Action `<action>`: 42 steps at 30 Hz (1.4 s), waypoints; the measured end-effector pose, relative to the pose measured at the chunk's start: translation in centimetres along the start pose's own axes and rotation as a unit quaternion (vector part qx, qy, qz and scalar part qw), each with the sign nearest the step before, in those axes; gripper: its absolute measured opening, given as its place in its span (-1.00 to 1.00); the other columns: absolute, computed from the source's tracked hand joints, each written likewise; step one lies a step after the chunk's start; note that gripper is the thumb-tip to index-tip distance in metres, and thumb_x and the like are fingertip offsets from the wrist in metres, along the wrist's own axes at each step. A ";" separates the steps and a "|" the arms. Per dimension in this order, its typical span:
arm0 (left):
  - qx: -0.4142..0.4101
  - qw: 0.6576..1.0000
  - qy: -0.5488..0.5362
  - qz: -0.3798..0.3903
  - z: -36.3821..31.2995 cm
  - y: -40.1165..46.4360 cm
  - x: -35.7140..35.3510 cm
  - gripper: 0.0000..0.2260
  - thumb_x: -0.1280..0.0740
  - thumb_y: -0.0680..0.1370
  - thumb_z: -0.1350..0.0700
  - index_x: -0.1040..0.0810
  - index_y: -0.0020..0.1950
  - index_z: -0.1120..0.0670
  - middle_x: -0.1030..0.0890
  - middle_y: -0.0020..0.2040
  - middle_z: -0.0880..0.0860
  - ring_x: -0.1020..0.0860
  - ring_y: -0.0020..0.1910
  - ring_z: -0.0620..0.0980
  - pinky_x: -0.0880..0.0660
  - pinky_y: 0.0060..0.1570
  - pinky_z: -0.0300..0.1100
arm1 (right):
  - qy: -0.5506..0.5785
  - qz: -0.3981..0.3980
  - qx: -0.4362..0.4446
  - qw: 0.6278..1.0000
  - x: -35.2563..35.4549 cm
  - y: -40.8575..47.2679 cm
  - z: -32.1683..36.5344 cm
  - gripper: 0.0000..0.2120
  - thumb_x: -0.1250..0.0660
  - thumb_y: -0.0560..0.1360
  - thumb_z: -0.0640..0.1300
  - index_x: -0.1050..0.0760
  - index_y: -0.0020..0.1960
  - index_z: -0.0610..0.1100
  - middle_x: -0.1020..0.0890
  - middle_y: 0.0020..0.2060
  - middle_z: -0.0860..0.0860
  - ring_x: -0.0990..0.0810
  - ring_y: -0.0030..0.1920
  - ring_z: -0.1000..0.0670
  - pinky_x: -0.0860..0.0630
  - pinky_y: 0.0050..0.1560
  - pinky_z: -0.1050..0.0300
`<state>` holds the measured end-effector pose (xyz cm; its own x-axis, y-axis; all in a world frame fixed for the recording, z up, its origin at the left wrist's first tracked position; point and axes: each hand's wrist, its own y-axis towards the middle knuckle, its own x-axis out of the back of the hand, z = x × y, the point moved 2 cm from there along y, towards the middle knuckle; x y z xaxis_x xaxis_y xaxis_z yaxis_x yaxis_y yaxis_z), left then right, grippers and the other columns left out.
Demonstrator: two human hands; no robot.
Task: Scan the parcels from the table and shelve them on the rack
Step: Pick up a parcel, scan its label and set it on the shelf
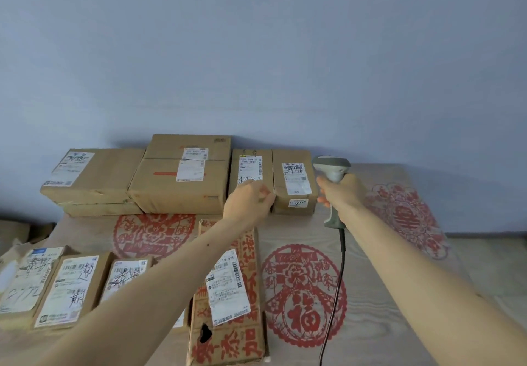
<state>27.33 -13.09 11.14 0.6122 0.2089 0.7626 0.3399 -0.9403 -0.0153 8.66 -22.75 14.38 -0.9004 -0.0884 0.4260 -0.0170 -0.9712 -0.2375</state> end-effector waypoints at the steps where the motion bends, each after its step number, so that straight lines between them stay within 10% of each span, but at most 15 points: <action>1: 0.014 1.000 0.000 0.003 -0.1 0.9 -0.9 -0.77 -0.29 0.61 -0.03 -0.62 0.14 0.07 -0.60 0.13 0.00 -0.58 0.08 0.01 -0.61 0.00 0.04 | -0.014 0.009 -0.003 1.000 -0.1 1.4 -0.5 -0.76 -0.41 0.54 -0.05 -0.55 -0.27 -0.09 -0.66 -0.38 -0.03 -0.70 -0.37 -0.05 -0.66 -0.18 0.00; 21: 0.176 0.981 0.078 -0.003 -1.2 10.5 -14.1 -0.54 -0.27 0.61 -0.04 -0.39 0.47 0.11 -0.48 0.39 0.09 -0.29 0.40 0.17 -0.33 0.30 0.01 | -0.087 0.065 -0.061 0.992 -4.7 15.2 -10.1 -0.64 -0.55 0.29 0.17 -0.53 -0.13 -0.05 -0.69 -0.27 -0.02 -0.70 -0.24 -0.10 -0.67 -0.12 -0.08; 29: 0.204 0.963 0.172 0.031 -1.7 10.2 -16.2 -0.49 -0.19 0.62 -0.19 -0.33 0.51 0.01 0.03 0.62 0.28 0.00 0.57 0.27 -0.06 0.50 0.13 | -0.069 0.075 -0.060 0.993 -4.2 16.4 -11.0 -0.57 -0.54 0.21 0.26 -0.47 -0.17 0.02 -0.68 -0.25 0.02 -0.71 -0.25 -0.08 -0.68 -0.14 -0.12; 42: 0.279 0.960 -0.038 0.009 -2.3 10.4 -16.3 -0.31 -0.32 0.63 0.03 -0.01 0.60 0.24 -0.33 0.46 0.26 -0.43 0.37 0.21 -0.45 0.25 0.04 | -0.101 0.076 -0.052 0.991 -2.1 17.2 -11.0 -0.59 -0.57 0.33 0.14 -0.51 -0.06 -0.11 -0.61 -0.25 0.02 -0.60 -0.22 -0.04 -0.55 -0.17 0.08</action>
<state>19.18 -26.88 0.05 0.6643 0.2337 0.7100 0.6456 -0.6581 -0.3873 5.45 -36.86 -0.21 -0.7908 -0.2844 0.5419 0.0574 -0.9160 -0.3970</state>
